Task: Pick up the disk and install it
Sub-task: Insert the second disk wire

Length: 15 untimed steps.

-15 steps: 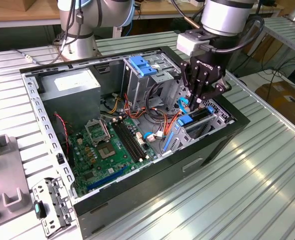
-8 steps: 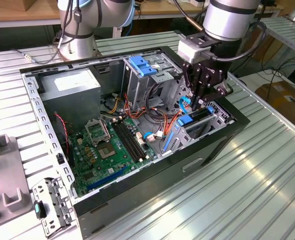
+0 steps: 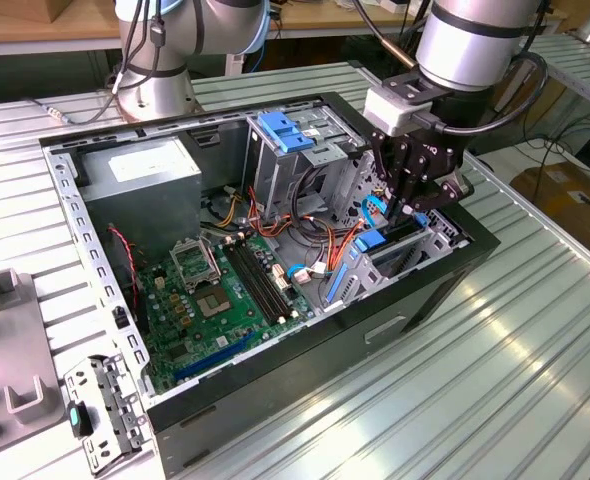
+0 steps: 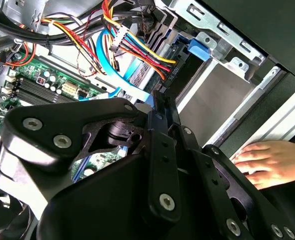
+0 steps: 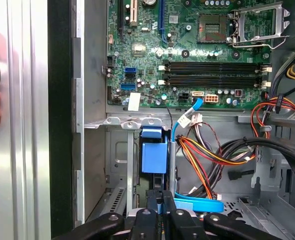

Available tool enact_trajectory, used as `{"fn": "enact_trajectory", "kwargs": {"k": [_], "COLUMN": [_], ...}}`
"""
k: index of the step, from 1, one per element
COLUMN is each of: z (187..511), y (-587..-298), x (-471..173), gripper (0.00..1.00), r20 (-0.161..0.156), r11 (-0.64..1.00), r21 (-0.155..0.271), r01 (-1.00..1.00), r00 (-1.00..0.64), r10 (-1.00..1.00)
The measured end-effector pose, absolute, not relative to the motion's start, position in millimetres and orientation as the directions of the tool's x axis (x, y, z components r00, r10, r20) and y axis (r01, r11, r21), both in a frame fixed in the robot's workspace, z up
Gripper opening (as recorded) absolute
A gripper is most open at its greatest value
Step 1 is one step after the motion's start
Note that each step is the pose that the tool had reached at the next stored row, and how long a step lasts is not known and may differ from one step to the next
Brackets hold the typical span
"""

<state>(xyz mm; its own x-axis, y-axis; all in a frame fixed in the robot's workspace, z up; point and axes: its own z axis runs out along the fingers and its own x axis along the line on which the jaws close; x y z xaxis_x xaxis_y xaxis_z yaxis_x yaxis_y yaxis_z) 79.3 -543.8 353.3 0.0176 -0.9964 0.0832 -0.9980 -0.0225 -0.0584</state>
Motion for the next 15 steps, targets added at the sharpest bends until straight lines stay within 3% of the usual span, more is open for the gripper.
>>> {"fn": "enact_trajectory", "kwargs": {"k": [15], "z": [351.8], "y": [-542.2], "x": [83.0], "gripper": [0.16], "r20": [0.083], "r11": [-0.012], "r21": [-0.058], "r01": [-0.998], "r00": [0.007], "r10": [-0.997]}}
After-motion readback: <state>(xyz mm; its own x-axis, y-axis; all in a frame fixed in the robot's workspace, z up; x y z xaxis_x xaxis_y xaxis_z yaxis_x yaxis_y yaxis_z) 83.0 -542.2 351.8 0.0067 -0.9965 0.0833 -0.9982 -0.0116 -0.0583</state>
